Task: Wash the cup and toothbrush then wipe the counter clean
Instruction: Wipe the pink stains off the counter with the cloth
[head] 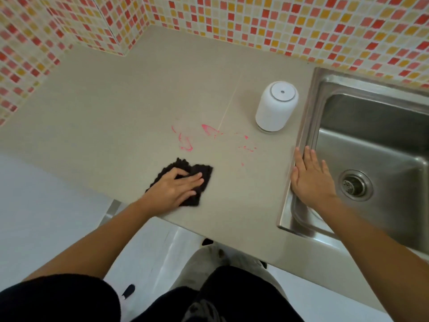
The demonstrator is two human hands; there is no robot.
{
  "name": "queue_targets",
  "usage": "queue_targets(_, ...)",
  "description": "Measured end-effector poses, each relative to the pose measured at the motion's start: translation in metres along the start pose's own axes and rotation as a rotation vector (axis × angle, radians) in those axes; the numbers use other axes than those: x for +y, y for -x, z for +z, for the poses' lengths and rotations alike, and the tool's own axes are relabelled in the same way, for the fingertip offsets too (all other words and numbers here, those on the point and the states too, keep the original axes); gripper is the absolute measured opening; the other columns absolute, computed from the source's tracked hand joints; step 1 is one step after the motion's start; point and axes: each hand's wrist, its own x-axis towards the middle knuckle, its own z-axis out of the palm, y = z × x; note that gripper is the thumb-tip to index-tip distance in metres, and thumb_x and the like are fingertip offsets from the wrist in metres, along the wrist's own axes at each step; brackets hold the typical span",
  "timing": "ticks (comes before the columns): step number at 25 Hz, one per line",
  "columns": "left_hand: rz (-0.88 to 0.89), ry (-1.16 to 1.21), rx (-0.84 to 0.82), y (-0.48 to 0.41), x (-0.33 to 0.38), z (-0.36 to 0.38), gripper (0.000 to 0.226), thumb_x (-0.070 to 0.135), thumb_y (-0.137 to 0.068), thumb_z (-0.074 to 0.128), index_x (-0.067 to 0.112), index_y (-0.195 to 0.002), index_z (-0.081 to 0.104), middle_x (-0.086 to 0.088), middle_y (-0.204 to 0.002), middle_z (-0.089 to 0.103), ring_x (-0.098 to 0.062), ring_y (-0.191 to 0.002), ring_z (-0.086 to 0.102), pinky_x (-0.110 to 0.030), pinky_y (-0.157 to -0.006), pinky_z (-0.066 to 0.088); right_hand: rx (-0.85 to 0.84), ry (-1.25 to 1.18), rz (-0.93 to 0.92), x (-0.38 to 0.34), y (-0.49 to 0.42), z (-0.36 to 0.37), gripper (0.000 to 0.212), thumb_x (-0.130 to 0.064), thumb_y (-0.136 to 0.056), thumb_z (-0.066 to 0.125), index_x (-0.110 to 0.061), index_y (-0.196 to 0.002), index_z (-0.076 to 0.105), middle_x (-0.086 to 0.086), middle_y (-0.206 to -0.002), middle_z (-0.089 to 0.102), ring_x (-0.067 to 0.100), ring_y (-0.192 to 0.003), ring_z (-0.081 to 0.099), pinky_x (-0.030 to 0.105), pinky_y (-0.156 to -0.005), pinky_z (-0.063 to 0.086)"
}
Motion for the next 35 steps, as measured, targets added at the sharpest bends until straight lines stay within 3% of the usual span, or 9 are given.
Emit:
queue_targets(4, -0.050, 0.018, 0.103, -0.073, 0.035, 0.028, 0.040, 0.031, -0.098, 0.040, 0.007, -0.112, 0.068, -0.008, -0.116, 0.068, -0.022, -0.096, 0.066, -0.029, -0.090, 0.040, 0.013, -0.063, 0.035, -0.005, 0.000, 0.001, 0.054, -0.025, -0.100, 0.018, -0.011, -0.149, -0.001, 0.015, -0.157, 0.002, 0.027, -0.146, 0.002, 0.045, -0.118, 0.008)
queue_targets(7, 0.152, 0.087, -0.022, -0.038, 0.085, 0.036, 0.035, 0.035, -0.096, 0.044, 0.016, -0.117, 0.066, 0.004, -0.122, 0.065, -0.018, -0.100, 0.054, -0.027, -0.085, 0.046, 0.016, -0.047, 0.047, -0.005, 0.000, 0.002, 0.054, -0.025, -0.100, 0.017, -0.011, -0.148, -0.001, 0.015, -0.157, 0.001, 0.026, -0.146, 0.000, 0.044, -0.118, 0.007)
queue_targets(10, 0.120, 0.026, 0.000, 0.021, 0.024, 0.001, 0.039, 0.033, -0.099, 0.041, 0.008, -0.113, 0.068, -0.003, -0.120, 0.066, -0.017, -0.102, 0.054, -0.025, -0.094, 0.039, 0.041, -0.055, 0.038, -0.006, 0.003, 0.000, 0.055, -0.025, -0.100, 0.020, -0.010, -0.148, 0.000, 0.014, -0.157, 0.003, 0.027, -0.146, 0.001, 0.045, -0.118, 0.008)
queue_targets(14, -0.688, -0.052, 0.271, 0.007, -0.098, -0.035, 0.041, 0.024, -0.098, 0.044, -0.009, -0.113, 0.063, -0.029, -0.107, 0.067, -0.038, -0.097, 0.050, -0.031, -0.091, 0.036, 0.256, -0.466, 0.008, -0.017, -0.001, -0.014, 0.074, -0.027, -0.092, 0.051, -0.007, -0.148, 0.007, 0.014, -0.155, 0.018, 0.029, -0.141, 0.020, 0.044, -0.115, 0.022)
queue_targets(16, -0.980, 0.151, 0.243, -0.051, -0.106, -0.025, 0.036, 0.018, -0.096, 0.048, -0.010, -0.116, 0.060, -0.026, -0.113, 0.064, -0.036, -0.101, 0.052, 0.000, -0.085, 0.031, 0.270, -0.733, 0.077, -0.034, -0.020, -0.026, 0.092, -0.030, -0.082, 0.067, -0.010, -0.149, 0.007, 0.010, -0.154, 0.020, 0.024, -0.141, 0.020, 0.040, -0.116, 0.021)
queue_targets(19, -0.724, 0.293, 0.072, -0.102, -0.037, 0.000, 0.043, 0.033, -0.095, 0.042, -0.001, -0.109, 0.064, -0.015, -0.112, 0.067, -0.020, -0.097, 0.054, 0.005, -0.073, 0.028, 0.247, -0.961, 0.129, -0.058, -0.057, -0.033, 0.117, -0.038, -0.065, 0.082, -0.015, -0.148, 0.004, 0.007, -0.155, 0.017, 0.021, -0.142, 0.019, 0.042, -0.116, 0.021)
queue_targets(22, -0.291, 0.047, -0.007, -0.029, 0.009, 0.015, 0.044, 0.037, -0.100, 0.032, 0.014, -0.121, 0.063, -0.003, -0.126, 0.063, -0.021, -0.103, 0.056, -0.025, -0.092, 0.037, 0.366, -1.121, 0.109, -0.069, -0.077, -0.036, 0.124, -0.043, -0.048, 0.088, -0.017, -0.144, 0.015, -0.001, -0.145, 0.034, 0.014, -0.131, 0.037, 0.036, -0.110, 0.034)
queue_targets(30, -0.876, -0.110, -0.177, -0.116, -0.088, 0.001, 0.060, 0.063, -0.091, 0.015, 0.042, -0.147, 0.010, 0.012, -0.158, 0.006, -0.024, -0.146, -0.002, -0.068, -0.106, 0.002, 0.484, -1.050, 0.159, -0.072, -0.093, -0.030, 0.097, -0.028, -0.059, 0.086, -0.021, -0.137, 0.030, -0.015, -0.114, 0.048, 0.005, -0.101, 0.049, 0.023, -0.082, 0.041)
queue_targets(35, -0.625, -0.142, -0.202, -0.042, -0.026, 0.002, 0.062, 0.056, -0.093, 0.012, 0.028, -0.148, 0.020, 0.007, -0.157, 0.017, -0.020, -0.145, 0.015, -0.053, -0.109, 0.024, 0.539, -1.120, 0.096, -0.068, -0.102, -0.054, 0.102, -0.042, -0.053, 0.085, -0.021, -0.137, 0.031, -0.004, -0.129, 0.052, 0.010, -0.116, 0.052, 0.035, -0.095, 0.050)
